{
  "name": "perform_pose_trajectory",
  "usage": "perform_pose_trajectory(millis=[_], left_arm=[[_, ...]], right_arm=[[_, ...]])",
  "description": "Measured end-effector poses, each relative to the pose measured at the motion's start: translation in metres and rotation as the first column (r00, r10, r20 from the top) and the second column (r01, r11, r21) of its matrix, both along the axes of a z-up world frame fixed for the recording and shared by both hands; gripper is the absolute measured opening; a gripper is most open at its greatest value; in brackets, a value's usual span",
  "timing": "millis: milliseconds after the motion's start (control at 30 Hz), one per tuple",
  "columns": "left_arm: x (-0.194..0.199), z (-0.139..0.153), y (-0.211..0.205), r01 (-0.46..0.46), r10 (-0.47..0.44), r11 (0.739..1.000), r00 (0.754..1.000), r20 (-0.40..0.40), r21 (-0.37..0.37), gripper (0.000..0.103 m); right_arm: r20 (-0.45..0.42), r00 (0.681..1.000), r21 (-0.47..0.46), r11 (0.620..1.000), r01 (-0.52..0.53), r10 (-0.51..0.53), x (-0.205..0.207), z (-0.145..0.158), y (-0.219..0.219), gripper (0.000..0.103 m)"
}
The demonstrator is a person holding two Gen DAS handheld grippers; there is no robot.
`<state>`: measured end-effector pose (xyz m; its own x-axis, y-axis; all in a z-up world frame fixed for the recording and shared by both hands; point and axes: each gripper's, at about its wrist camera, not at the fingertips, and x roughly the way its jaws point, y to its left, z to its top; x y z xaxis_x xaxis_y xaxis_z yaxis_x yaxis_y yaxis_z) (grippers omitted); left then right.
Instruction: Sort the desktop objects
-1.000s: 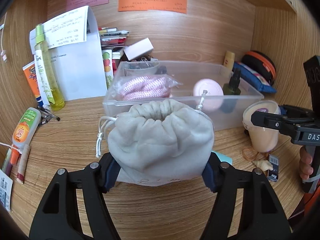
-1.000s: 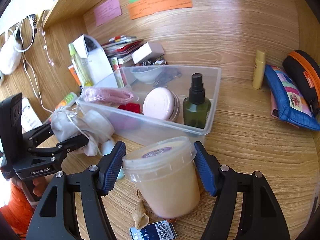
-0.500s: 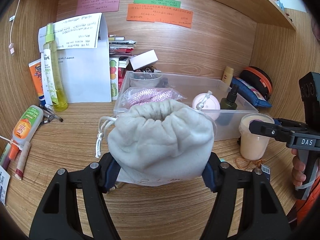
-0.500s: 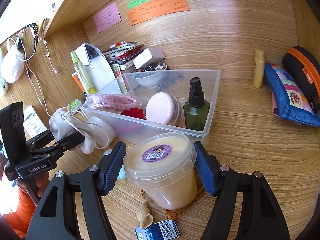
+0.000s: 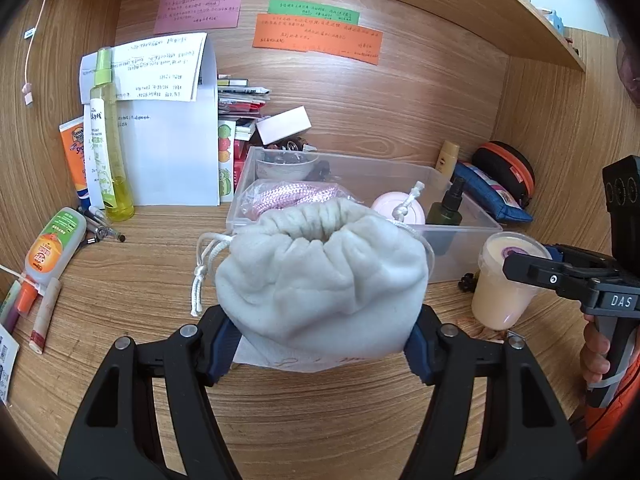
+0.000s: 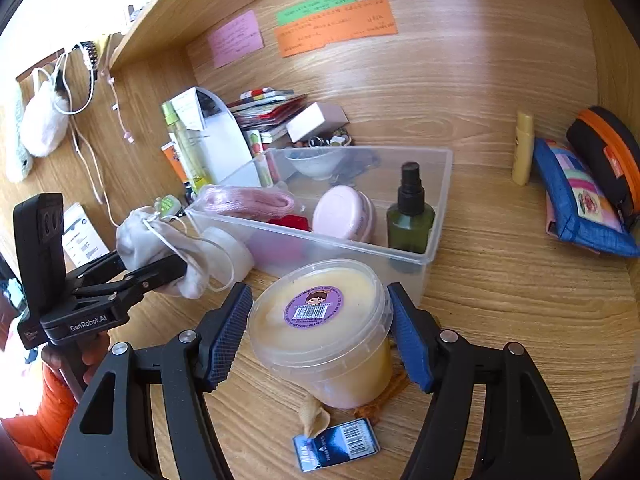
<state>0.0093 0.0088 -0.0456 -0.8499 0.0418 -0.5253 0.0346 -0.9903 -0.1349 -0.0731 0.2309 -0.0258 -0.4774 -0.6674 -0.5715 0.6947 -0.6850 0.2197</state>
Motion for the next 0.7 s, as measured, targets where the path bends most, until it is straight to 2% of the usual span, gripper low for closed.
perform_pose_trajectory(millis=[267,700], left_arm=[[0.005,0.023,0.001,0.009,-0.009,1.000,1.000,-0.026,-0.003,0.068],[-0.010,0.066,-0.003,0.039,-0.039,0.999,0.998,-0.056,-0.007,0.068]], right_arm=[[-0.057,0.998,-0.018,1.000,-0.017,0.016,0.006,0.031,-0.006,0.065],[-0.070,0.997,-0.035,0.999,-0.029,0.026,-0.016,0.062,-0.032,0.065]])
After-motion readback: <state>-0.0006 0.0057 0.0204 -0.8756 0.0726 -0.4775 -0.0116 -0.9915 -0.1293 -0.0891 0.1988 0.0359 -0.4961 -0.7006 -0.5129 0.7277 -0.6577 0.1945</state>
